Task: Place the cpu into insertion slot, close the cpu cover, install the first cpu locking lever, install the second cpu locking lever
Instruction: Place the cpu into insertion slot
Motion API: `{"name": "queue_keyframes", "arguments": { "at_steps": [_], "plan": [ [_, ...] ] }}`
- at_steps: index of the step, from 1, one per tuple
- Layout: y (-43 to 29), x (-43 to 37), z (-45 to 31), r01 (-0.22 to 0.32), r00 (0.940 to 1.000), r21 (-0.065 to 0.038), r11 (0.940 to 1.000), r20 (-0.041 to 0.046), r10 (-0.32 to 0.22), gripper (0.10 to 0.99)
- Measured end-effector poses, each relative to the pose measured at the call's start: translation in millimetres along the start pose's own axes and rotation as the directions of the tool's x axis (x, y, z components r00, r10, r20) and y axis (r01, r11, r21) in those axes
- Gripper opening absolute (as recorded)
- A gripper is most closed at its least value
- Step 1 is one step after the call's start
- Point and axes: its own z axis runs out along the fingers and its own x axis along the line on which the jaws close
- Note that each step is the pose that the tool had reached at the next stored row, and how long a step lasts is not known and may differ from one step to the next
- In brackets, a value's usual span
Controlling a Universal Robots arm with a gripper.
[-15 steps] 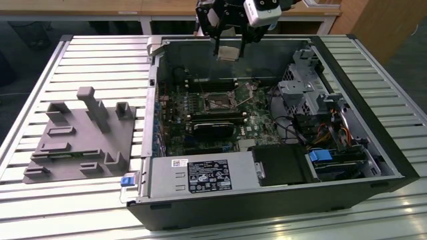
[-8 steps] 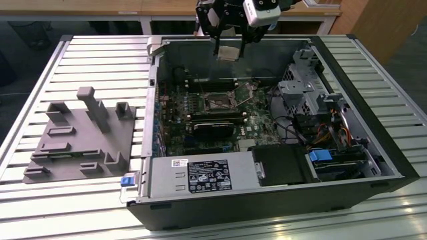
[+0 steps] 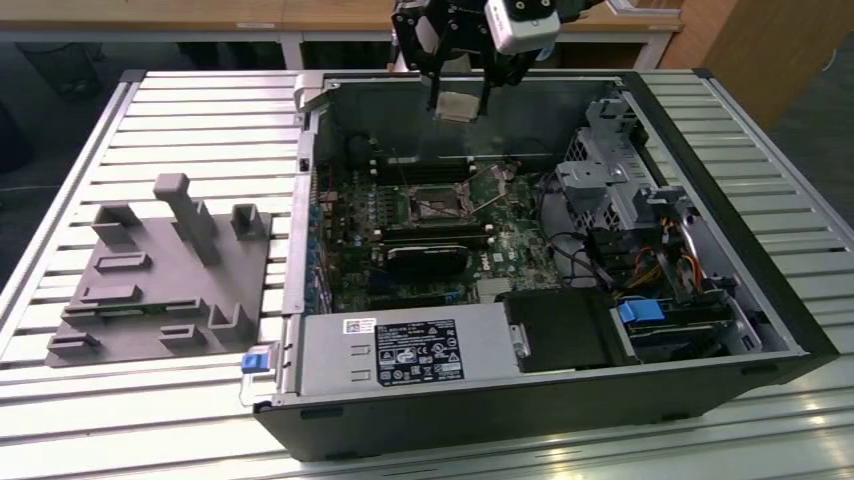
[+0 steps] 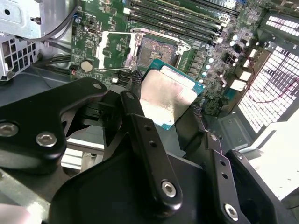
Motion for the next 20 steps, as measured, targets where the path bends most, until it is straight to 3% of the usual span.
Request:
{"name": "queue_keyframes", "arguments": {
  "at_steps": [20],
  "plan": [
    [0.0,0.0,0.0,-0.041,0.9992,-0.001,0.9992,0.0036,0.041,0.541]
  ]
}}
